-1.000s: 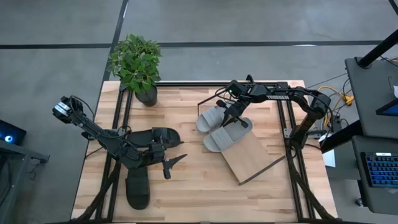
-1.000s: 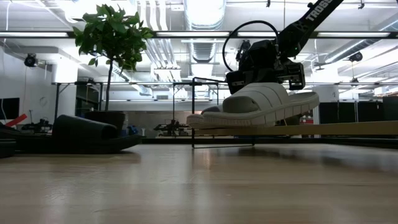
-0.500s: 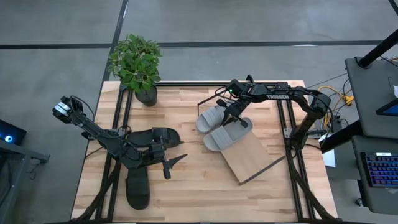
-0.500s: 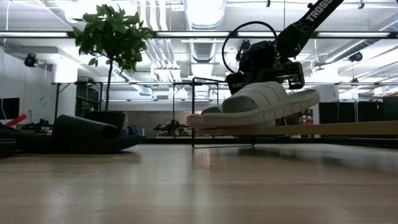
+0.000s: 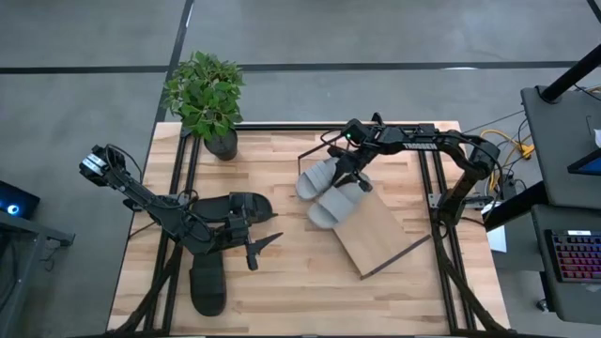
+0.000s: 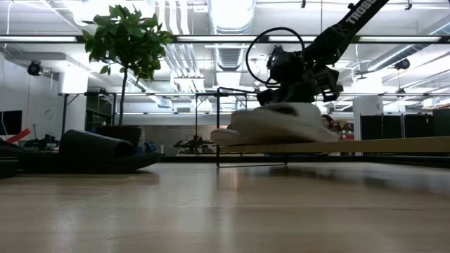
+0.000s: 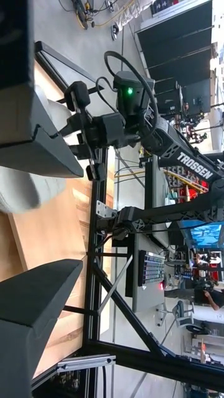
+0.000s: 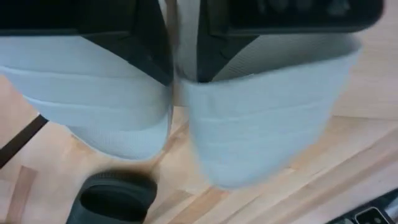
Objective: Pick and place slides into the shelf
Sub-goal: Put the gray slide on the shelf
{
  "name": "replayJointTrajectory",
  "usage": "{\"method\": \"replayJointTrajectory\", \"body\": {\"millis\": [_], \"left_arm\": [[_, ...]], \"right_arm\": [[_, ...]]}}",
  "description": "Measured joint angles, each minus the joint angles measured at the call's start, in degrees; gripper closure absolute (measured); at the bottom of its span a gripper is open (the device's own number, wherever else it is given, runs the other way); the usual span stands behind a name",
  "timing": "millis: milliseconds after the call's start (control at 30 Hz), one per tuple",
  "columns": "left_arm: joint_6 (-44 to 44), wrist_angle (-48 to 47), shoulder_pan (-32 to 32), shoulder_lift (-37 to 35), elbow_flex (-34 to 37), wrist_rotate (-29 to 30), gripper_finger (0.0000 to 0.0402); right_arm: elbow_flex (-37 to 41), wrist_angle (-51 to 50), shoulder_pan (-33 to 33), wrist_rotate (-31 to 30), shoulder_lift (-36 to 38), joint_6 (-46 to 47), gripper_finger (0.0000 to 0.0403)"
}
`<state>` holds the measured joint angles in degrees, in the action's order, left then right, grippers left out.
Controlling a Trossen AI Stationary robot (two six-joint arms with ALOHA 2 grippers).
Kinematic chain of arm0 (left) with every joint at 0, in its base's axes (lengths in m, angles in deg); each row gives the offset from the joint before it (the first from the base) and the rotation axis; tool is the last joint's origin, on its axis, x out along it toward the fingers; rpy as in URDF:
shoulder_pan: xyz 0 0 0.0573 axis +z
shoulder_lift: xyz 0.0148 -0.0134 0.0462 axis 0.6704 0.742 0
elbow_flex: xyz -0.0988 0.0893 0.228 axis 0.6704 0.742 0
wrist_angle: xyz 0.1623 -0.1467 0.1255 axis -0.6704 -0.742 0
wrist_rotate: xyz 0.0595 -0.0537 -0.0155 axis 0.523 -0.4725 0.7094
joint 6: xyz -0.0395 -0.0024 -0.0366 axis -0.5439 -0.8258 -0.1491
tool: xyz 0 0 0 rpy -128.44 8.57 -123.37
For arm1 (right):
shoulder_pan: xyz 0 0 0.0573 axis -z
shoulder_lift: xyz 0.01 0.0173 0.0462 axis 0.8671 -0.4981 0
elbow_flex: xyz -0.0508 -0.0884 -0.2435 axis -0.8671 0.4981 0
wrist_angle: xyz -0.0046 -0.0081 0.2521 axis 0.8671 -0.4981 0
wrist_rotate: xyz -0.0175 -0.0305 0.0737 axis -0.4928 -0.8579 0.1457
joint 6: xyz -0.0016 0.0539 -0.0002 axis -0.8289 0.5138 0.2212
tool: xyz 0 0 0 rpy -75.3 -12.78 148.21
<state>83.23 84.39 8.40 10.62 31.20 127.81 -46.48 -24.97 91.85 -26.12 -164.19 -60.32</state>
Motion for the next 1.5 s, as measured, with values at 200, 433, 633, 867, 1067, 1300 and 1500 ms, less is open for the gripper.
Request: {"method": "replayJointTrajectory", "body": {"millis": [200, 433, 633, 867, 1067, 1300, 1500], "left_arm": [[0.0, 0.0, 0.0, 0.1, 0.0, 0.0, 0.0191], [0.0, 0.0, 0.0, 0.1, 0.0, 0.0, 0.0191], [0.0, 0.0, 0.0, 0.1, 0.0, 0.0, 0.0191], [0.0, -0.1, 0.0, 0.2, 0.0, 0.0, 0.0191], [0.0, -0.1, 0.0, 0.2, 0.0, 0.0, 0.0191], [0.0, -0.5, 0.0, 0.2, 0.0, 0.0, 0.0191], [0.0, -0.5, 0.0, 0.2, 0.0, 0.0, 0.0191]], "right_arm": [[-0.2, -0.3, -0.1, -1.4, 0.2, 0.8, 0.0285], [-0.2, -1.0, -0.1, -3.3, 1.7, 1.8, 0.0263], [-0.2, -4.0, 0.0, -5.6, 3.4, 2.9, 0.0268], [-0.2, -7.4, 0.0, -7.7, 6.5, 3.3, 0.0291], [-0.2, -7.7, -0.2, -8.0, 11.6, 9.6, 0.0326], [0.1, -10.7, -6.3, -7.7, 17.2, 16.8, 0.0380], [0.3, -12.9, -16.4, -13.0, 21.6, 18.6, 0.0394]]}}
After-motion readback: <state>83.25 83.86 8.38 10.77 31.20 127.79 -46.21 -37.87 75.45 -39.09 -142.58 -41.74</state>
